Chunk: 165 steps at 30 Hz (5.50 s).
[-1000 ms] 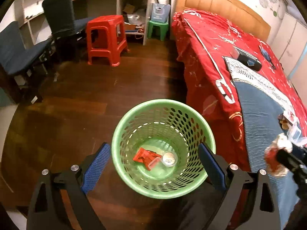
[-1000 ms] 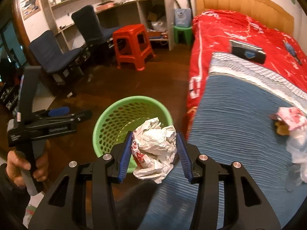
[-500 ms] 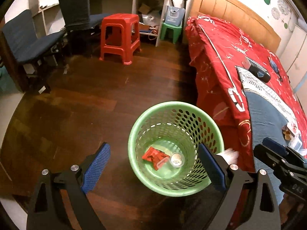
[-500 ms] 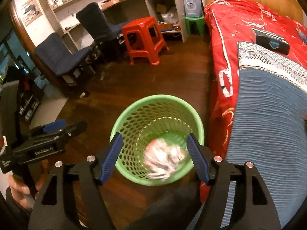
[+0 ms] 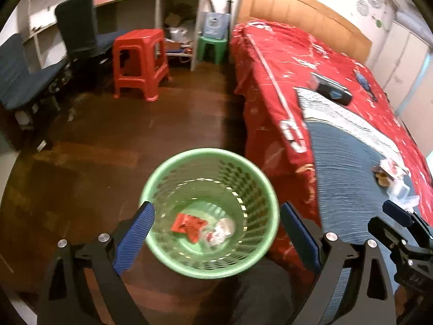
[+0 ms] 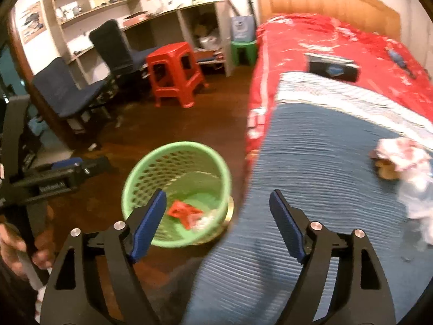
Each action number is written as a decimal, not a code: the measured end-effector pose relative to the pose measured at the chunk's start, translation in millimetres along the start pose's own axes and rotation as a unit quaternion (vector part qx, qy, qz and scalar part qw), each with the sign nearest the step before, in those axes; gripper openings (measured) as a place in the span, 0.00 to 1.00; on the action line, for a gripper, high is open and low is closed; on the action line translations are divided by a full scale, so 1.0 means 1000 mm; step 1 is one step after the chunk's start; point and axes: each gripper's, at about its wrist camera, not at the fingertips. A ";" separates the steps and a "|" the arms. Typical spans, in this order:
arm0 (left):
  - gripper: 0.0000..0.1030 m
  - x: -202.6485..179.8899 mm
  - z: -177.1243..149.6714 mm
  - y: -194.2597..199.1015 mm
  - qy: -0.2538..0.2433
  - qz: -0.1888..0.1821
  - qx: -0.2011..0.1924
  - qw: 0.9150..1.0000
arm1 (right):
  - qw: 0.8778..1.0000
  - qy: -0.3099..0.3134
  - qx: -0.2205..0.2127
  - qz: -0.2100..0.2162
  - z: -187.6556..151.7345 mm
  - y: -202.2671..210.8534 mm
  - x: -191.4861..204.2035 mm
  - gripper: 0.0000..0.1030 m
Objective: Collect trash
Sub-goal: 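Move the right tool back to the bed and grasp the clear plastic cup, then grasp the round clear lidded container with the left tool, then carry the container to the basket and open the left tool while the right tool carries the cup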
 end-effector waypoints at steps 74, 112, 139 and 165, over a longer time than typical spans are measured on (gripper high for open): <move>0.92 -0.420 -0.079 -0.045 -0.178 -0.343 0.156 0.909 | 0.944 -0.202 -0.075 -0.251 -0.129 0.204 -0.275 0.60; 0.86 -0.433 -0.080 -0.073 -0.130 -0.350 0.184 0.909 | 0.940 -0.222 -0.085 -0.244 -0.136 0.206 -0.280 0.60; 0.86 -0.420 -0.087 -0.060 -0.146 -0.359 0.176 0.905 | 0.942 -0.215 -0.082 -0.242 -0.132 0.205 -0.270 0.60; 0.87 -0.064 -0.002 -0.015 -0.061 -0.079 0.013 0.995 | 0.993 -0.077 -0.066 -0.060 -0.026 0.099 -0.107 0.60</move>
Point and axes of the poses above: each gripper's, at about its wrist camera, not at the fingertips, and y roughly against the way its jaws point, x to its left, z to its top, and after that the axes turned 12 degrees about -x, right-handed
